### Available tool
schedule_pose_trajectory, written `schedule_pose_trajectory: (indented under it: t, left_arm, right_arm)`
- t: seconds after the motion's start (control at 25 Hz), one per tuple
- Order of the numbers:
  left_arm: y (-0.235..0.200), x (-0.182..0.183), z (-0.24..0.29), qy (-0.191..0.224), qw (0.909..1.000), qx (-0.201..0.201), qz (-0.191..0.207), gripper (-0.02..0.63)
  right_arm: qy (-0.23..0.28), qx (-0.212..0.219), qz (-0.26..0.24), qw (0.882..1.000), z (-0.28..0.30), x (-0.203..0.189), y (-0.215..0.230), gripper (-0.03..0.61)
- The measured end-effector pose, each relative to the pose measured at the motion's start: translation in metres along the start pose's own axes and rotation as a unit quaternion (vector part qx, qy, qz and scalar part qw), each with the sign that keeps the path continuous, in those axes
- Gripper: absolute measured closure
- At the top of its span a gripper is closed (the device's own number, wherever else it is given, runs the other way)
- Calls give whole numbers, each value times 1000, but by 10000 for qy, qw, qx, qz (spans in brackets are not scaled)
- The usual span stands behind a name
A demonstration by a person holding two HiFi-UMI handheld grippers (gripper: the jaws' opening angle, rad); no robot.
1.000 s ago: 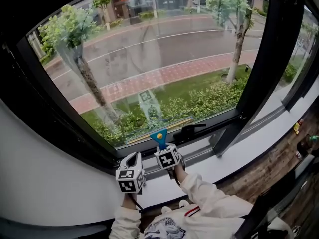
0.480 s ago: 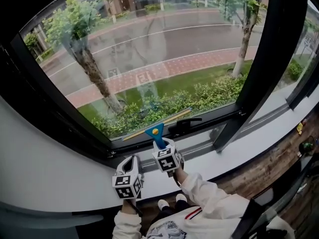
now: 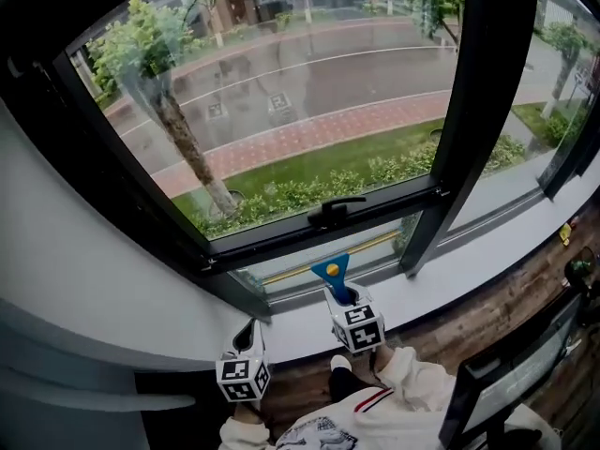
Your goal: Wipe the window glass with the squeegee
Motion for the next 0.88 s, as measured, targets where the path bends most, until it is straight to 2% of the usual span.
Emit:
schedule_pose_trajectory:
  t: [0.2, 0.4, 0.6, 0.72, 0.88]
  left_arm:
    - [54, -29, -68, 426, 9990, -24, 133, 611]
    - [133, -84, -153, 721, 9970, -199, 223, 611]
    - [202, -137, -227, 707, 9971, -283, 13, 611]
    - [244, -146, -254, 710, 9966, -418, 48, 611]
    - [294, -138, -276, 774, 9950, -579, 257, 611]
  right_arm:
    - [103, -328, 369, 9987, -121, -65, 24, 505]
    - [721, -445, 864, 9927, -254, -114, 20, 505]
    - [802, -511, 780, 9924, -360, -158, 14, 505]
    - [773, -546, 812, 9922, -407, -176, 16, 505]
    - [819, -456, 804, 9923, -450, -190, 19, 505]
Point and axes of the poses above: the fingertips, and each gripper's own axes: z forward along the fingers, y to its right, x out of its top, the point moved 6 cm from there along -z, backward along the fingers, and after that the axes turned 15 degrees about -x, right-handed, at the moved point
